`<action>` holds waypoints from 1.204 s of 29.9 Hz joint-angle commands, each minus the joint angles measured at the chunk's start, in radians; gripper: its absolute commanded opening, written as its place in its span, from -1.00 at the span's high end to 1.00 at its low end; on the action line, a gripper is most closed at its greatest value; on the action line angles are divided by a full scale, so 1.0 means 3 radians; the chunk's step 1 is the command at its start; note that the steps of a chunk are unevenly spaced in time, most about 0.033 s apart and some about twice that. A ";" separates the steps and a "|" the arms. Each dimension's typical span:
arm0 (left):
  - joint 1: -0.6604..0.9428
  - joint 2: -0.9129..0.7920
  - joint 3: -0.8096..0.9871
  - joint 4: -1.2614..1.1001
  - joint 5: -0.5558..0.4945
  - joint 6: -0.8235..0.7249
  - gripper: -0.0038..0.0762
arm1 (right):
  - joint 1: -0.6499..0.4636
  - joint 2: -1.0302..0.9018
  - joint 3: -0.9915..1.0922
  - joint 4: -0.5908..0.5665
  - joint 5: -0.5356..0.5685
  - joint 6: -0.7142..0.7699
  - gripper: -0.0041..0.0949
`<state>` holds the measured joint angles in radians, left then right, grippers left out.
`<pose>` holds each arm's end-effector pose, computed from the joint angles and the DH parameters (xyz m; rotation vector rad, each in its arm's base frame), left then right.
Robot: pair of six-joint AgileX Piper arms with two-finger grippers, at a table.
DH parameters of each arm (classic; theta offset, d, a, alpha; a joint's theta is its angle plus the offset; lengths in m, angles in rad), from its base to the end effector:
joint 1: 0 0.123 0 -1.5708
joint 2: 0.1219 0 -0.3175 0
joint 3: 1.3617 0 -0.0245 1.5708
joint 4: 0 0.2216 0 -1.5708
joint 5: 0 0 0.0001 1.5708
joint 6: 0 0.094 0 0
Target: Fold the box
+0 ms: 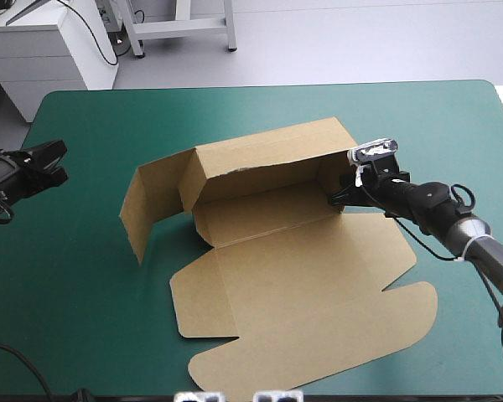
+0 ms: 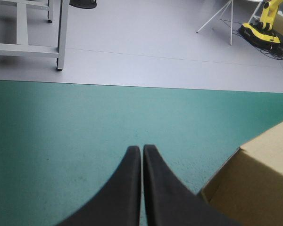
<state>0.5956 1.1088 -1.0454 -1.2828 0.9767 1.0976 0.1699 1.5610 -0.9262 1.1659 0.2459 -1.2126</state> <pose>0.1811 0.0324 0.4312 0.0618 1.8174 -0.4604 0.3025 0.0733 0.2889 -0.3755 2.1835 0.3120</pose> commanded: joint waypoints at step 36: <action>0.0000 -0.0027 -0.0092 -0.0250 -0.0040 0.0015 0.90 | -0.0220 0.0465 -0.2584 -0.3450 0.3351 0.3755 0.94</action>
<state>0.5956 1.1128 -1.0453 -1.2857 0.9725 1.0988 0.1062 1.7299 -1.6424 0.1368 1.2003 -0.1153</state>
